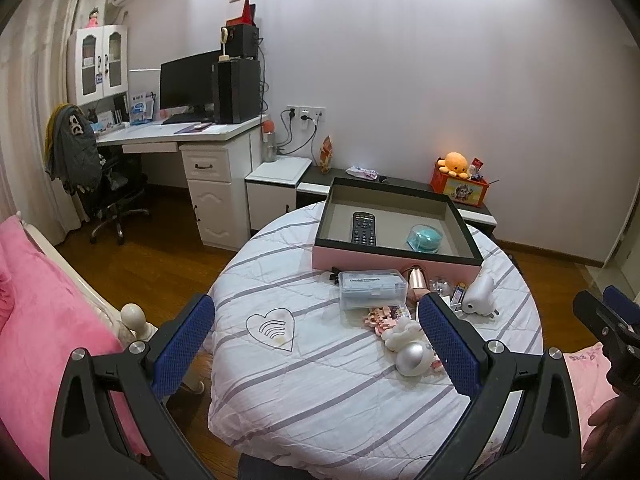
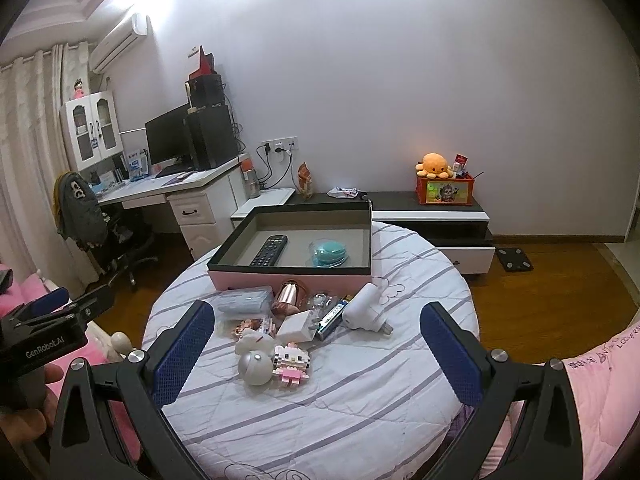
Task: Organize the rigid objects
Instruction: 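Withdraw both tools from the box and open them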
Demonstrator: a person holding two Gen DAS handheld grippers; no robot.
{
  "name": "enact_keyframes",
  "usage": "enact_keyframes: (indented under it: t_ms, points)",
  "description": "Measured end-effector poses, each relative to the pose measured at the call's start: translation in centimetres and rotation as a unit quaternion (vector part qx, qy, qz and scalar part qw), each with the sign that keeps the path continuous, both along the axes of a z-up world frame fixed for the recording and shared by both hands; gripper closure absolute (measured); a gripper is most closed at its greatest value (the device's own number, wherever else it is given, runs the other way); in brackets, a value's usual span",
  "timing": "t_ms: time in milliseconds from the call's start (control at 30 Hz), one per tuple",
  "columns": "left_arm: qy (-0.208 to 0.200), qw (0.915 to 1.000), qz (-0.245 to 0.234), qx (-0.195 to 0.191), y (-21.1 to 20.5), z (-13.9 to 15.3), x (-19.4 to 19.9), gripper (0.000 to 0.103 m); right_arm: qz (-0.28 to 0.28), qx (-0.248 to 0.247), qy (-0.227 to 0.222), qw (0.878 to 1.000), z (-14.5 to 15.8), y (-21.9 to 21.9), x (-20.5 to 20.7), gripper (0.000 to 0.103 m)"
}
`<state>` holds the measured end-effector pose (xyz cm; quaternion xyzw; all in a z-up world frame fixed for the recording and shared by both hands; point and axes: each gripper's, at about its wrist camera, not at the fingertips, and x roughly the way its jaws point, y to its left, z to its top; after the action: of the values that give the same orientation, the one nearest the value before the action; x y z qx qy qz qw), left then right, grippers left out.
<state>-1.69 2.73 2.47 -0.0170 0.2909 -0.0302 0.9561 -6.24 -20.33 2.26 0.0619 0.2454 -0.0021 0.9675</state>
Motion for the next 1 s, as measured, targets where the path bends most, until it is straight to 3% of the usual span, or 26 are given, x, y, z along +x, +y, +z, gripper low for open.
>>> enact_keyframes:
  t_ms: [600,1000]
  points:
    - [0.011,0.9999,0.006,-0.003,0.2,0.0,1.0,0.000,0.002,-0.003,0.010,1.000,-0.4,0.0,1.0,0.000]
    - [0.033,0.9994,0.001,0.007,-0.6,-2.4,3.1,0.000,-0.006,-0.003,0.032,0.999,-2.0,-1.0,2.8,0.000]
